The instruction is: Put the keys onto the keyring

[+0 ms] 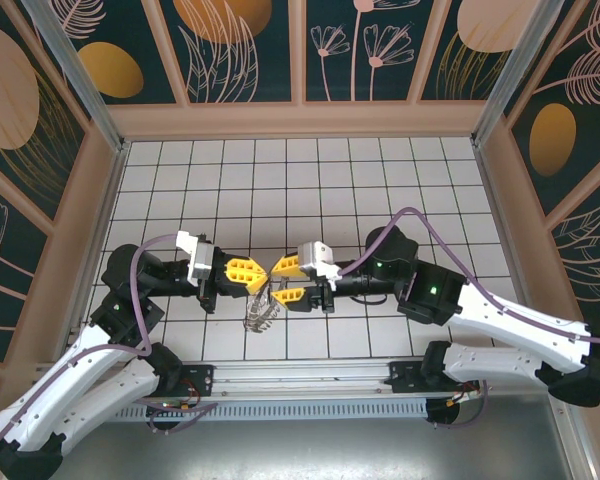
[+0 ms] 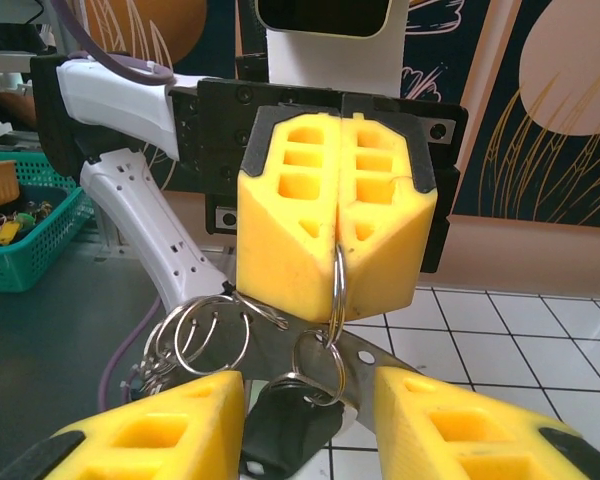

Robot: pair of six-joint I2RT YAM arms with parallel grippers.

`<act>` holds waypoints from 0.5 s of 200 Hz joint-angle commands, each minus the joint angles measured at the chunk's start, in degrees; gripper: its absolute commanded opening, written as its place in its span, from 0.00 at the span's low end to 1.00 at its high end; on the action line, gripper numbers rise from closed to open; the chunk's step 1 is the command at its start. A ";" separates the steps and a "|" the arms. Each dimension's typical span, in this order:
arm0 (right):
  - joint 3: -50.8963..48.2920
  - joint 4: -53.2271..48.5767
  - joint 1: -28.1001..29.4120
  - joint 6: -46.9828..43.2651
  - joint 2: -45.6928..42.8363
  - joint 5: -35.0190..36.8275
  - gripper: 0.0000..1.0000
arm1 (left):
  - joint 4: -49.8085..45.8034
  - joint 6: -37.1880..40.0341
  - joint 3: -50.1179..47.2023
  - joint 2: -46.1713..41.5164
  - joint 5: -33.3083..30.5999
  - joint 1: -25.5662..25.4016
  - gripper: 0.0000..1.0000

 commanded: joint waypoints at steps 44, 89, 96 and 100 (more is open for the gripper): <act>-0.75 3.46 0.32 1.54 1.78 0.67 0.31 | 2.15 -1.08 1.53 -0.53 1.55 0.04 0.00; -1.15 5.14 0.32 1.36 1.76 0.55 0.24 | 2.40 -1.34 1.35 -0.68 1.81 0.04 0.00; -1.16 5.30 0.32 1.49 1.96 0.31 0.25 | 2.46 -1.41 1.37 -0.67 1.90 0.07 0.00; -1.17 5.38 0.32 1.53 2.02 0.16 0.26 | 2.41 -1.44 1.43 -0.66 1.94 0.11 0.00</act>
